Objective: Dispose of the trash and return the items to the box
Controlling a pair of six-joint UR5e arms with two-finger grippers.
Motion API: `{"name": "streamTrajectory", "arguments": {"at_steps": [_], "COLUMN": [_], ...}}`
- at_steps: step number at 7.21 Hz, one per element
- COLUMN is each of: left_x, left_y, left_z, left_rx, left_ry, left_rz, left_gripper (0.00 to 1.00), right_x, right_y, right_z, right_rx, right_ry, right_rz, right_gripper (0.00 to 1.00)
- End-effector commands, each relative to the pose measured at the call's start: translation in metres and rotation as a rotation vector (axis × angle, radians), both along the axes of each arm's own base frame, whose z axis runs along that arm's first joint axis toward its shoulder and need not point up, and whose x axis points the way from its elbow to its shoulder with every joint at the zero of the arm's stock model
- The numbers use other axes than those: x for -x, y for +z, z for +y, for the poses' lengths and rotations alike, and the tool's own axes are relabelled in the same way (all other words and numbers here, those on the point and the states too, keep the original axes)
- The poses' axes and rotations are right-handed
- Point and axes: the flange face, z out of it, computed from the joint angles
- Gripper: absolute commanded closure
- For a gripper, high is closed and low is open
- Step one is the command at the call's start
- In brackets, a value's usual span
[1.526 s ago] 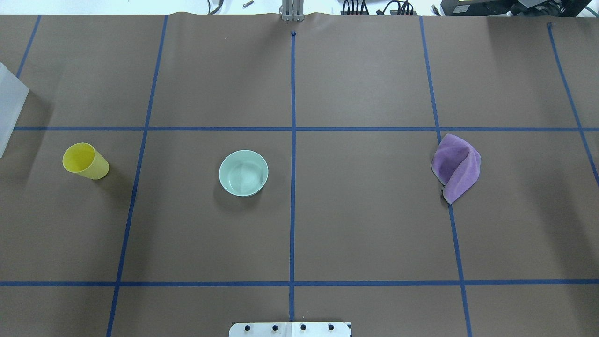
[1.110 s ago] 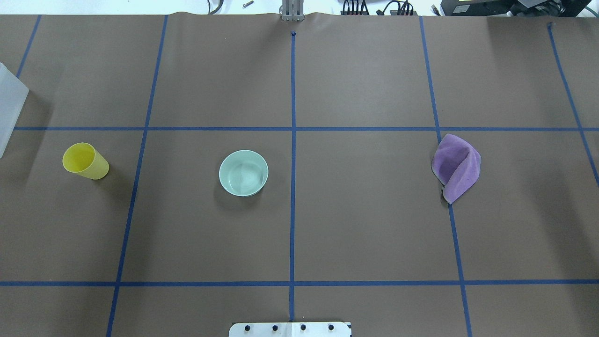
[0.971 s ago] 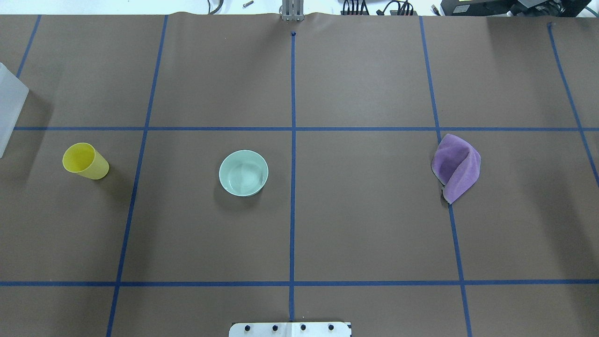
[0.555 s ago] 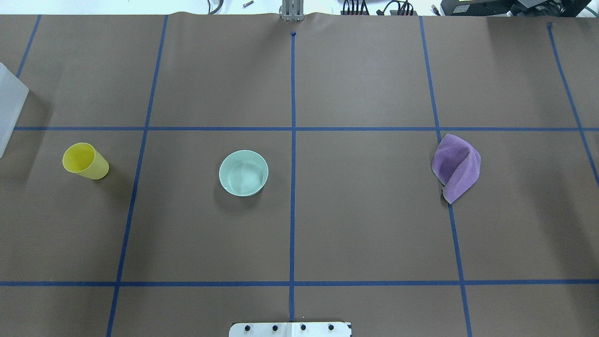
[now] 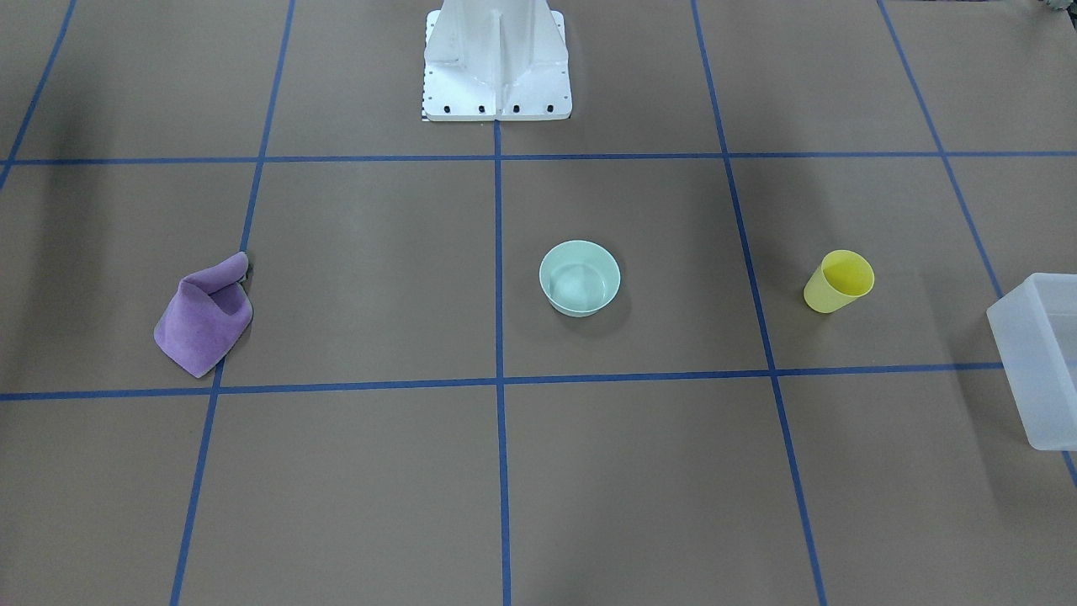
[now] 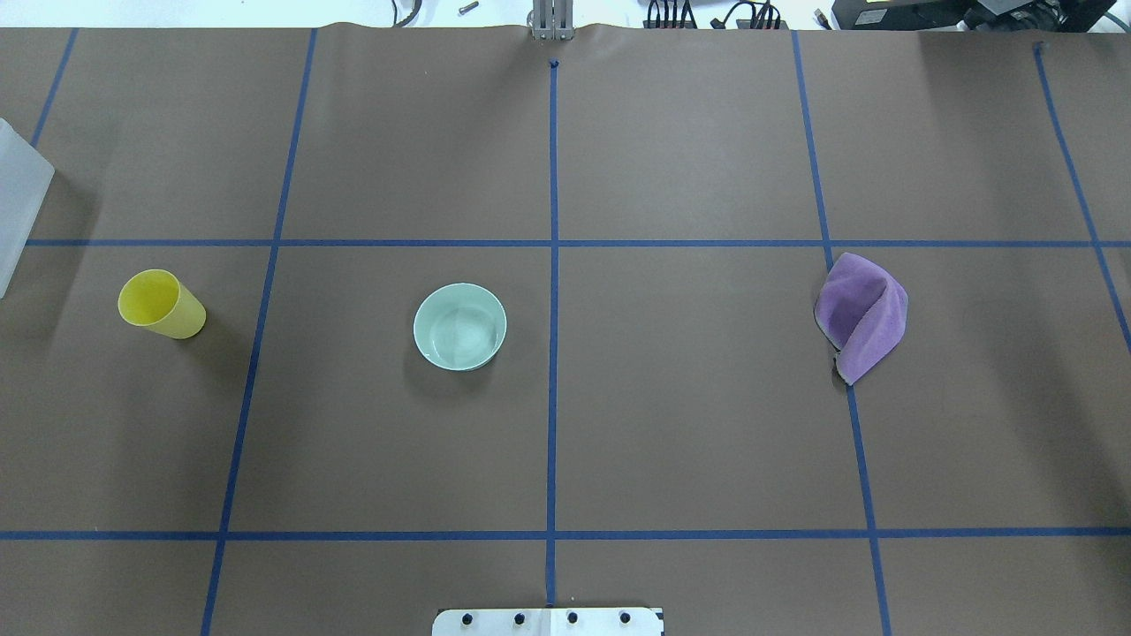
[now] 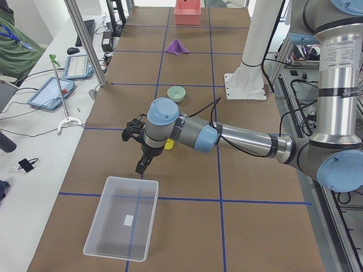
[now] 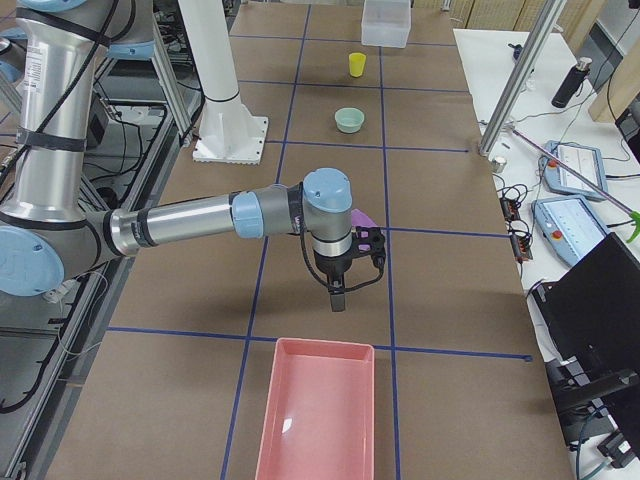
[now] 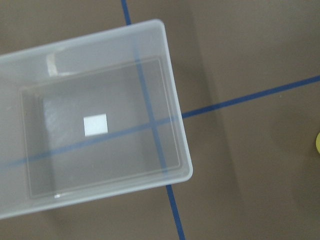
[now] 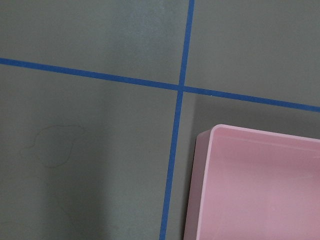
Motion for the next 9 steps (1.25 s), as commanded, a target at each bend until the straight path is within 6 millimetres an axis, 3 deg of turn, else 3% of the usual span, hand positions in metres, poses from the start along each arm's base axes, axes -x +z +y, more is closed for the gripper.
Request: {"name": "streamTrajectory", "arguments": {"at_steps": [1, 2, 3, 4, 6, 8, 9], "left_x": [-0.01, -0.045, -0.094, -0.126, -0.19, -0.235, -0.261], "left_y": [0.001, 0.006, 0.008, 0.004, 0.007, 0.019, 0.015], "left_z": [-0.009, -0.011, -0.014, -0.012, -0.003, 0.004, 0.009], "left_rx": [-0.043, -0.028, 0.04, 0.147, 0.188, 0.231, 0.262], "left_ry": [0.039, 0.106, 0.149, 0.101, 0.055, 0.015, -0.007], "left_rz": [0.085, 0.091, 0.103, 0.144, 0.159, 0.192, 0.212], "left_gripper": [0.01, 0.01, 0.01, 0.01, 0.01, 0.02, 0.02], "right_x": [0.004, 0.016, 0.037, 0.059, 0.095, 0.104, 0.105], "right_y": [-0.014, -0.016, -0.025, -0.034, -0.044, -0.046, -0.045], "right_z": [-0.007, -0.01, -0.017, -0.023, -0.027, -0.026, -0.026], "right_rx": [-0.051, -0.052, -0.009, 0.01, 0.019, 0.017, 0.019], "right_ry": [-0.019, -0.022, 0.007, 0.025, 0.084, 0.086, 0.084], "right_rz": [-0.007, -0.026, -0.045, -0.06, -0.101, -0.11, -0.11], "right_gripper": [0.0, 0.0, 0.0, 0.0, 0.0, 0.0, 0.0]}}
